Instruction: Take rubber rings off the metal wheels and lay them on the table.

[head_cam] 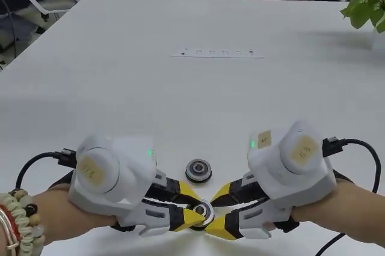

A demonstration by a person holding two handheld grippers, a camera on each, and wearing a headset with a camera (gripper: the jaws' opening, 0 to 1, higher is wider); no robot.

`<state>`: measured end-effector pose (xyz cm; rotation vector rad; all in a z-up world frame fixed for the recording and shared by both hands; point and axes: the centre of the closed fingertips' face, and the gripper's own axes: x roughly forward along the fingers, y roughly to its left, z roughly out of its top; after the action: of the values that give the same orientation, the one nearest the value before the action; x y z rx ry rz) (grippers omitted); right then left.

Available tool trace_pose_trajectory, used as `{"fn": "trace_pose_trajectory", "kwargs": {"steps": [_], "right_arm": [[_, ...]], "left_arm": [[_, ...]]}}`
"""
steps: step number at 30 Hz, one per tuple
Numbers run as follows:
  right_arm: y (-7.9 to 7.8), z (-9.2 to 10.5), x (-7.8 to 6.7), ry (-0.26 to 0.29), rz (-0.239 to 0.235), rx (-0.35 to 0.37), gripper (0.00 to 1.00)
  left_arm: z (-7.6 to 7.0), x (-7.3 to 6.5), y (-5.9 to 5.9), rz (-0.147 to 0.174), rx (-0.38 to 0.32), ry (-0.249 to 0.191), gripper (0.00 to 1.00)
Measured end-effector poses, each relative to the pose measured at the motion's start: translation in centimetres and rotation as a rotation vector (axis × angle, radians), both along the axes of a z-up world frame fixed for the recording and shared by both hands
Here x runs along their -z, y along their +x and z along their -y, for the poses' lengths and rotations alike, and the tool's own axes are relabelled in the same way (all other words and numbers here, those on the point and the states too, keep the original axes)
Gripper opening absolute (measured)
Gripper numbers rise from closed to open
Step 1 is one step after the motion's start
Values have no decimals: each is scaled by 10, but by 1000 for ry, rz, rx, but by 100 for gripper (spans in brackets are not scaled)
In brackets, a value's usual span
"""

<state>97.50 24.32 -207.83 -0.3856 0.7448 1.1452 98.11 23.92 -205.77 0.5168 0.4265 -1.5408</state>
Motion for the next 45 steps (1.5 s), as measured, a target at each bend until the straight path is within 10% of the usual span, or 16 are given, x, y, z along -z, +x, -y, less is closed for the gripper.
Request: {"fn": "trace_pose_trajectory", "kwargs": {"steps": [19,45], "right_arm": [[1,8,1,-22,8,-10,9],[6,-3,-2,9,63,-13,23]], "left_arm": [[1,1,1,-2,-11,-22,8],[2,1,3,-17,-7,-87,8]]}}
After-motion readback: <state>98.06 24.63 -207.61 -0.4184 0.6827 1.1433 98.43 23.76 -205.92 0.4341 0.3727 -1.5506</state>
